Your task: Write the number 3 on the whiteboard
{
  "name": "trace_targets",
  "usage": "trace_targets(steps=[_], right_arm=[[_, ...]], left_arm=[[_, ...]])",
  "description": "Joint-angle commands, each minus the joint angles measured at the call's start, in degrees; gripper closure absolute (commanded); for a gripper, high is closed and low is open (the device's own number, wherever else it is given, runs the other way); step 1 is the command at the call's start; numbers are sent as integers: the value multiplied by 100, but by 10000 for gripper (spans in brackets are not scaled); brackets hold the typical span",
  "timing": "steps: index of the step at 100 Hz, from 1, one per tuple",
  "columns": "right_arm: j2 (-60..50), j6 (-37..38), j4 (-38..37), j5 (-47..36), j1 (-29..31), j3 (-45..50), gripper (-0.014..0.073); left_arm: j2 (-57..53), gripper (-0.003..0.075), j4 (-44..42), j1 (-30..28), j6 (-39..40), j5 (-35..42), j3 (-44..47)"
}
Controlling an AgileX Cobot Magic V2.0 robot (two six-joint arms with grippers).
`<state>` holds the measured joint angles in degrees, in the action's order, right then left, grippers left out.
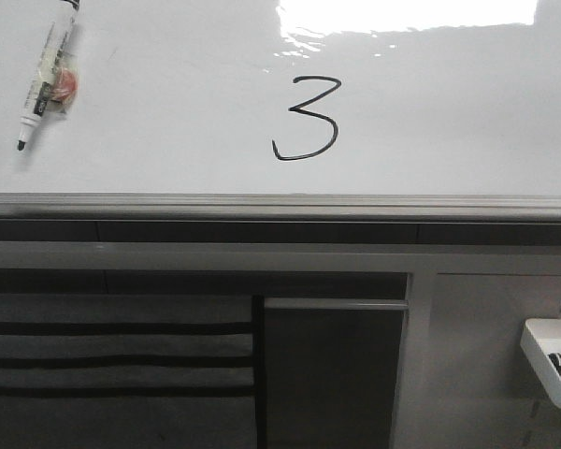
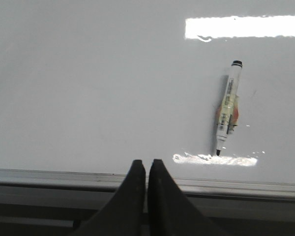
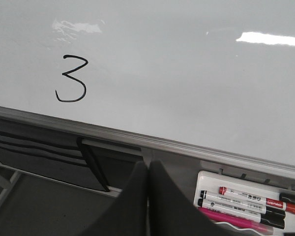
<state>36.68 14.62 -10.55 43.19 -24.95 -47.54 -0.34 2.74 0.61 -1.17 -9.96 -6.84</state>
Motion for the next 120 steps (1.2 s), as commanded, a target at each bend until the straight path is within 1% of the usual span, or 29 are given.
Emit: trace_targets(steps=[1,9,10,12,15,31,104,112,120], right_arm=[[-3,-11,-140,-431,36,-154,668],[-3,-11,-140,-431,36,-154,668],[-3,-11,-140,-431,36,-154,668],[-3,-11,-140,-431,36,-154,668],[-3,-11,-140,-418,36,-154,668],[7,-11,-140,-408,36,-154,668],[7,-11,-140,-418,36,-154,668],[-162,-11,-201,-479,31,-15,668],[-530,-12,-312,-717,290,372,668]], left_arm=[[-52,738,-86,44,162,1343,291],[-193,738,-86,44,162,1816,671],[-193,738,-86,44,162,1989,736],[-181,738,-86,44,162,2031,758],[-181,738,-86,44,162,1756,717],[-181,738,-117,44,152,1653,736],[-181,738,-117,33,152,1650,736],[-181,738,-117,33,152,1650,736],[-181,738,-117,33,152,1650,736]])
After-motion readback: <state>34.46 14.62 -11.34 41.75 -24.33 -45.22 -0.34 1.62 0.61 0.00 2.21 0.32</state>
